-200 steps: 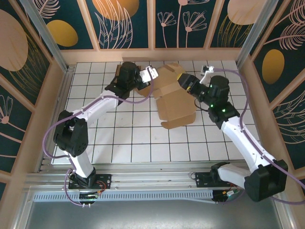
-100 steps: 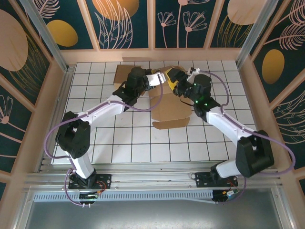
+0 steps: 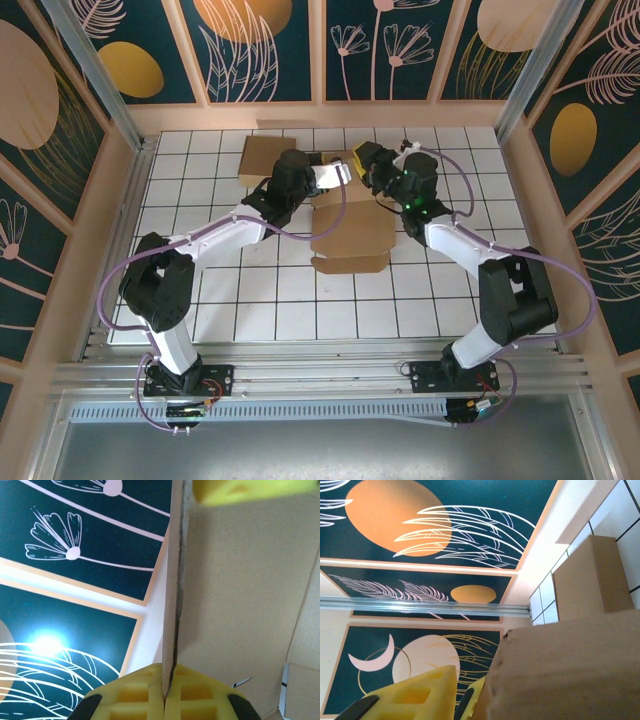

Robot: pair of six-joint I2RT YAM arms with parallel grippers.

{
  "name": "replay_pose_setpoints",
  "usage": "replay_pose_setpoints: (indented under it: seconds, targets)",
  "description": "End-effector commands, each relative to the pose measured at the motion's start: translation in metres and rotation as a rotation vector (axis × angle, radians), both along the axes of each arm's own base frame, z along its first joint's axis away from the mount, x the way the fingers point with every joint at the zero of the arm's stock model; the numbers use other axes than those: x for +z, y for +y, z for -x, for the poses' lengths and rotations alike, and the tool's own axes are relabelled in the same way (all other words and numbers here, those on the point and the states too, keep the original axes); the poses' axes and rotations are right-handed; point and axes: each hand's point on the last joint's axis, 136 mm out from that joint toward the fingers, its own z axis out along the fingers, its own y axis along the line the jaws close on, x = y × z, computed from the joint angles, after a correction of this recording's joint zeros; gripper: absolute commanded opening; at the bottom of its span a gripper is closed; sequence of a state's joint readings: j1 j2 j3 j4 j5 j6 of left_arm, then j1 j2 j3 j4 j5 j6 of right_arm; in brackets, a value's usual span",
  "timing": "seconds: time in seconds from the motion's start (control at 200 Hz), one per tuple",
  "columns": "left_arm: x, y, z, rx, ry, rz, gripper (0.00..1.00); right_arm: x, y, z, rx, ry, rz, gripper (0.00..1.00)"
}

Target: Fold the paper box

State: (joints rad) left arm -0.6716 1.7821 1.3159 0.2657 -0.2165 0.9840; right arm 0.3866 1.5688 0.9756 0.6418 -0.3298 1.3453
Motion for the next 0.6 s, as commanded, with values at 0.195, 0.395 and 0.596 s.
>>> replay_pose_setpoints:
  seconds: [0.195, 0.395, 0.596]
  targets:
    - [0.003, -0.014, -0.011, 0.032, -0.037, -0.002, 0.16, 0.002, 0.0, -0.013, -0.026, -0.02, -0.022, 0.31]
    - [0.028, -0.016, 0.005, 0.022, 0.038, 0.187, 0.57, -0.013, -0.01, -0.014, -0.03, -0.013, 0.004, 0.08]
    - [0.1, 0.022, 0.053, 0.094, 0.19, 0.835, 0.84, -0.027, -0.016, -0.008, 0.01, -0.051, 0.084, 0.0]
